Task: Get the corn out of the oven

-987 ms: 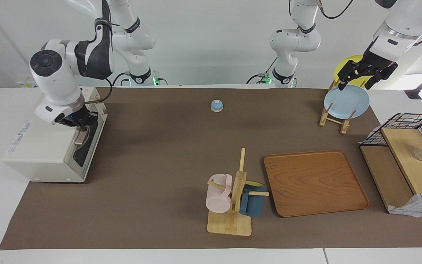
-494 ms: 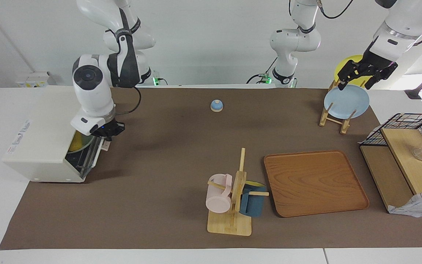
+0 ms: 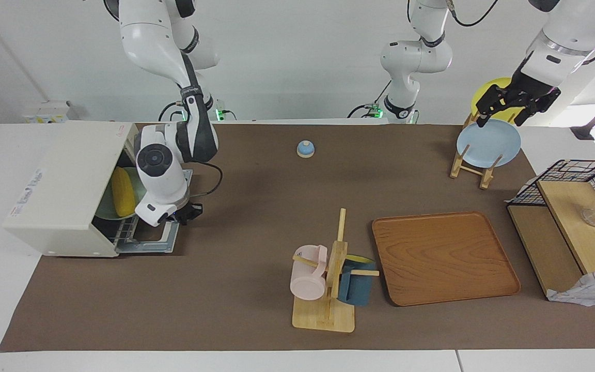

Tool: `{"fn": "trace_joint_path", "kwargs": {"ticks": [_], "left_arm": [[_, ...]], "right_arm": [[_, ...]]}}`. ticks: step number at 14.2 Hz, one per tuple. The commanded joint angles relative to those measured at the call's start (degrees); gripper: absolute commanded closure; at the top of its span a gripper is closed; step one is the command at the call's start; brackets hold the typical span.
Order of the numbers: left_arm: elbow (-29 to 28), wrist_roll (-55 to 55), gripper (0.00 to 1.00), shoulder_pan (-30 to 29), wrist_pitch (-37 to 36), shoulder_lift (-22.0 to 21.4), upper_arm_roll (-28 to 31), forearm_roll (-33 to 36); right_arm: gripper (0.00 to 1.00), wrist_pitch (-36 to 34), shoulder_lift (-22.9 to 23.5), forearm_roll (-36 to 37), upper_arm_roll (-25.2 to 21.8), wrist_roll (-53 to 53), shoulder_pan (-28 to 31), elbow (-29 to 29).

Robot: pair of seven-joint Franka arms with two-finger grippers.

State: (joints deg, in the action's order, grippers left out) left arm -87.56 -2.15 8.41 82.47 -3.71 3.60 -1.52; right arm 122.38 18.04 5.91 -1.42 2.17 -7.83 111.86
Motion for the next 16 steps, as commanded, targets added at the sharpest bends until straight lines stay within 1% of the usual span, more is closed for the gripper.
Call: {"fn": "trace_joint_path", "kwargs": {"ticks": [1, 3, 4, 5, 6, 7, 8, 9, 10, 11, 13, 14, 16], "left_arm": [[0.0, 0.2, 0.0, -0.2, -0.9, -0.5, -0.1, 0.5], [0.0, 0.3, 0.0, -0.2, -0.9, -0.4, -0.1, 0.5], [0.0, 0.2, 0.0, -0.2, -0.9, -0.4, -0.1, 0.5], [0.0, 0.3, 0.0, -0.2, -0.9, -0.4, -0.1, 0.5], [0.0, 0.3, 0.0, -0.2, -0.9, -0.5, -0.1, 0.5], [0.0, 0.3, 0.0, -0.2, -0.9, -0.4, -0.1, 0.5], [0.1, 0.3, 0.0, -0.2, -0.9, -0.4, -0.1, 0.5], [0.0, 0.3, 0.0, -0.2, -0.9, -0.5, -0.1, 0.5], [0.0, 0.2, 0.0, -0.2, -0.9, -0.5, -0.1, 0.5], [0.0, 0.3, 0.0, -0.2, -0.9, -0.4, -0.1, 0.5], [0.0, 0.3, 0.0, -0.2, -0.9, -0.5, -0.1, 0.5], [0.0, 0.3, 0.0, -0.2, -0.9, -0.5, -0.1, 0.5], [0.0, 0.3, 0.0, -0.2, -0.9, -0.5, -0.1, 0.5]], "right_arm": [[1.0, 1.9, -0.4, -4.0, 0.2, 1.5, 0.4, -0.1], [0.98, 2.7, 0.0, -10.2, 0.2, 3.6, -2.9, -1.9], [0.97, 1.7, 0.1, -10.3, 0.2, 5.5, -4.5, -3.5], [0.89, 0.5, -0.5, -10.0, 0.0, 6.1, -5.3, -4.1], [0.7, -1.2, -1.4, -9.7, -0.1, 6.1, -4.9, -4.3], [0.61, -3.4, -2.9, -9.4, -0.3, 6.2, -4.6, -4.2], [0.49, -6.2, -4.5, -7.6, -0.5, 6.2, -4.3, -4.1], [0.42, -9.0, -6.1, -4.5, -0.4, 6.3, -3.4, -4.1], [0.38, -11.6, -7.7, -1.1, -0.3, 6.3, -3.1, -3.7], [0.37, -13.6, -8.9, 0.1, -0.3, 6.4, -2.8, -3.4], [0.37, -17.1, -9.7, 0.2, -0.3, 6.3, -0.5, -3.2], [0.37, -16.8, -10.0, 0.2, -0.3, 6.1, 1.2, -2.0], [0.37, -16.3, -10.9, 0.5, -0.3, 5.0, 2.9, 0.5]]}}
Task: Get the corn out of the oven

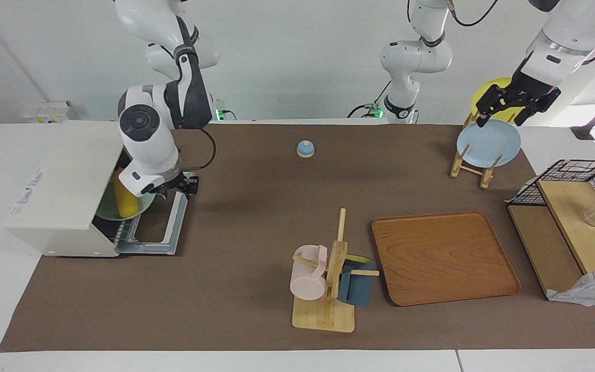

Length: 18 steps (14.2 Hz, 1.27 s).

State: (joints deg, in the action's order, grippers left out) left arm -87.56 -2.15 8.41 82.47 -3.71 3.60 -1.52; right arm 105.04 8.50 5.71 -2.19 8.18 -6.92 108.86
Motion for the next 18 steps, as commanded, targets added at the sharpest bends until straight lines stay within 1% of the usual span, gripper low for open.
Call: {"fn": "trace_joint_path", "kwargs": {"ticks": [1, 3, 5, 7, 8, 9, 10, 12, 13, 14, 15, 17, 18], "left_arm": [[0.0, 0.3, 0.0, -0.2, -0.9, -0.5, -0.1, 0.5], [0.0, 0.3, 0.0, -0.2, -0.9, -0.4, -0.1, 0.5], [0.0, 0.3, 0.0, -0.2, -0.9, -0.5, -0.1, 0.5], [0.0, 0.2, 0.0, -0.2, -0.9, -0.4, -0.1, 0.5], [0.0, 0.3, 0.0, -0.2, -0.9, -0.5, -0.1, 0.5], [0.0, 0.3, 0.0, -0.2, -0.9, -0.5, -0.1, 0.5], [0.0, 0.3, 0.0, -0.2, -0.9, -0.5, -0.1, 0.5], [0.0, 0.3, 0.0, -0.2, -0.9, -0.4, -0.1, 0.5], [0.0, 0.3, 0.0, -0.2, -0.9, -0.5, -0.1, 0.5], [0.0, 0.3, 0.0, -0.2, -0.9, -0.5, -0.1, 0.5], [0.0, 0.2, 0.0, -0.2, -0.9, -0.5, -0.1, 0.5], [0.0, 0.3, 0.0, -0.2, -0.9, -0.4, -0.1, 0.5], [0.0, 0.3, 0.0, -0.2, -0.9, -0.5, -0.1, 0.5]], "right_arm": [[0.37, 1.0, -1.5, 1.4, 0.5, -2.1, 2.9, 3.6], [0.37, 2.5, -1.6, 1.6, 0.5, -4.1, 5.1, 4.7], [0.38, 7.1, -3.0, 1.7, 0.5, -4.8, 5.2, 9.0], [0.44, 10.2, -3.6, 3.4, 0.5, -7.9, 5.3, 11.7], [0.49, 10.7, -3.5, 4.9, 0.5, -9.5, 5.4, 11.9], [0.56, 11.0, -3.4, 6.2, 0.5, -10.5, 5.3, 11.9], [0.67, 11.1, -3.4, 7.1, 0.5, -10.6, 5.2, 11.9], [0.92, 10.4, -3.4, 9.0, 0.5, -11.0, 4.6, 11.7], [1.0, 9.6, -3.4, 10.6, 0.7, -11.3, 4.4, 11.5], [1.0, 8.2, -3.3, 12.5, 1.0, -11.3, 3.8, 10.8], [1.0, 6.5, -3.1, 13.0, 1.1, -11.3, 2.0, 9.4], [1.0, 1.3, -1.5, 13.0, 1.1, -10.0, -2.4, 3.9], [1.0, -1.2, -0.4, 13.0, 1.1, -7.6, -5.3, 0.7]]}}
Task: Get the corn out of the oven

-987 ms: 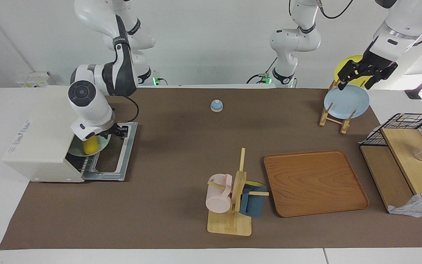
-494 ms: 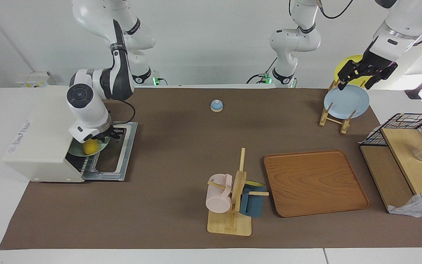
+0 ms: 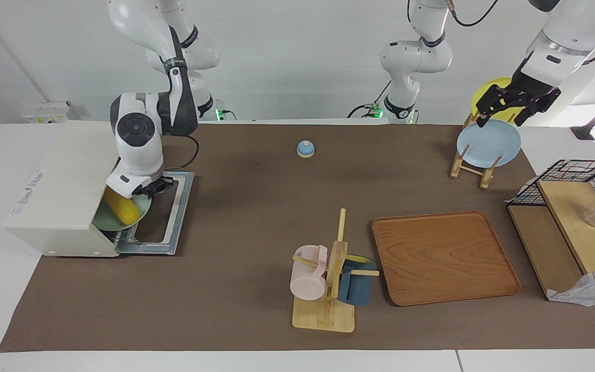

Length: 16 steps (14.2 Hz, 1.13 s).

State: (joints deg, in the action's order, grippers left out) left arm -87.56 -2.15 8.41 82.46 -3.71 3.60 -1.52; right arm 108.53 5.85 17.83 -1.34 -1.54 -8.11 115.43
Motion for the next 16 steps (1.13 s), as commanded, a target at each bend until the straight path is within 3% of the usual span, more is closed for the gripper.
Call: {"fn": "trace_joint_path", "kwargs": {"ticks": [1, 3, 6, 9, 12, 14, 16], "left_arm": [[0.0, 0.3, 0.0, -0.2, -0.9, -0.4, -0.1, 0.5], [0.0, 0.3, 0.0, -0.2, -0.9, -0.4, -0.1, 0.5], [0.0, 0.2, 0.0, -0.2, -0.9, -0.5, -0.1, 0.5], [0.0, 0.2, 0.0, -0.2, -0.9, -0.5, -0.1, 0.5], [0.0, 0.3, 0.0, -0.2, -0.9, -0.4, -0.1, 0.5], [0.0, 0.2, 0.0, -0.2, -0.9, -0.5, -0.1, 0.5], [0.0, 0.2, 0.0, 0.4, -1.2, -0.5, -0.2, 0.5]], "right_arm": [[1.0, -7.4, 4.2, 0.1, 0.3, 5.3, -6.8, -9.6], [1.0, -12.5, 9.1, -1.6, 0.4, 13.8, -13.9, -18.5], [1.0, -19.7, 22.5, -8.1, 0.5, 27.9, -22.4, -37.5], [1.0, -18.5, 33.0, -13.1, 0.6, 38.8, -29.8, -51.8], [1.0, -9.5, 37.2, -14.3, 2.1, 45.7, -35.3, -53.5], [0.98, -6.3, 37.6, -14.8, 2.5, 46.9, -36.8, -53.2], [0.89, -2.6, 37.6, -16.1, 3.0, 50.7, -37.1, -51.2]]}}
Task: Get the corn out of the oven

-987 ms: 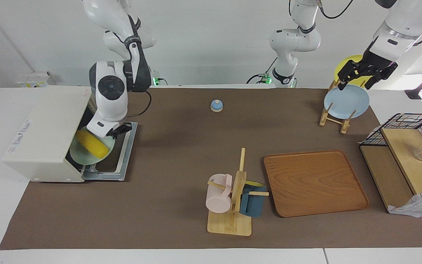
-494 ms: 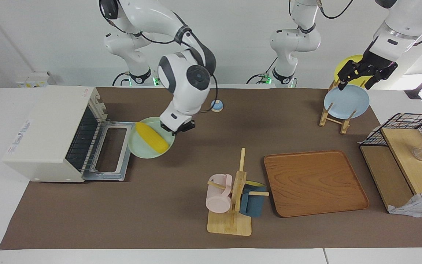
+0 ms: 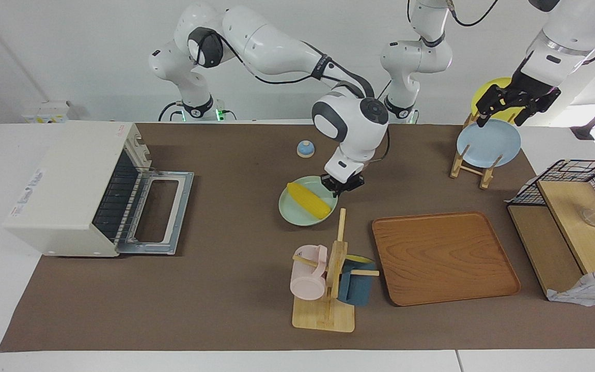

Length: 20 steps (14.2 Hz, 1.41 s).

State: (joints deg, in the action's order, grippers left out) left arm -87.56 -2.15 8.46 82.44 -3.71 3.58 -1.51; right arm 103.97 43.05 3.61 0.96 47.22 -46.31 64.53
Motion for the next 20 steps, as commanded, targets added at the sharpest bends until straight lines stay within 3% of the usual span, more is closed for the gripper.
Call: {"fn": "trace_joint_path", "kwargs": {"ticks": [1, 3, 5, 6, 7, 9, 11, 14, 17, 20], "left_arm": [[-0.2, 0.2, 0.0, 0.1, -1.8, -0.9, -0.2, 0.5], [-0.6, 0.1, 0.0, -0.2, -2.2, -1.6, -0.1, 0.5], [-3.0, -0.5, 0.0, -0.2, -1.4, -2.6, -0.1, 0.5], [-4.5, -2.5, 0.0, 0.1, -0.9, -3.2, -0.1, 0.5], [-7.0, -5.6, 0.0, 0.4, 1.2, -4.5, -0.2, 0.5], [-16.0, -10.3, 0.0, 0.9, 8.8, -8.4, -1.0, 0.5], [-21.0, -13.6, 0.0, 3.5, 13.3, -8.5, -1.8, 0.5], [-29.5, -31.7, 0.0, 12.3, 27.5, -7.5, -1.8, 0.5], [-29.6, -48.2, 0.0, 21.8, 34.6, 0.3, -1.8, 0.5], [-28.0, -58.9, 0.0, 29.1, 42.6, 8.8, -1.8, 0.5]], "right_arm": [[0.86, 4.7, 0.2, -2.7, 1.1, 2.7, 0.7, 1.4], [0.66, 8.8, -0.3, -4.5, 1.1, 4.1, 0.8, 4.5], [0.48, 12.0, -0.3, -8.2, 1.1, 7.4, 1.3, 3.9], [0.49, 10.7, -0.9, -9.0, 0.9, 7.3, 1.1, 2.5], [0.49, 5.2, -3.3, -9.1, 0.9, 7.0, 3.1, -0.1], [0.49, -2.7, -9.9, -9.5, 1.1, 0.9, 10.0, 0.5], [0.5, -7.3, -18.2, -8.7, 0.9, -10.0, 16.2, 10.5], [0.73, -3.5, -27.6, -6.5, 0.7, -19.2, 23.5, 29.0], [0.92, 6.7, -33.6, -0.4, 0.7, -25.8, 27.1, 46.4], [0.99, 12.2, -34.2, 5.1, 0.7, -30.7, 33.2, 53.1]]}}
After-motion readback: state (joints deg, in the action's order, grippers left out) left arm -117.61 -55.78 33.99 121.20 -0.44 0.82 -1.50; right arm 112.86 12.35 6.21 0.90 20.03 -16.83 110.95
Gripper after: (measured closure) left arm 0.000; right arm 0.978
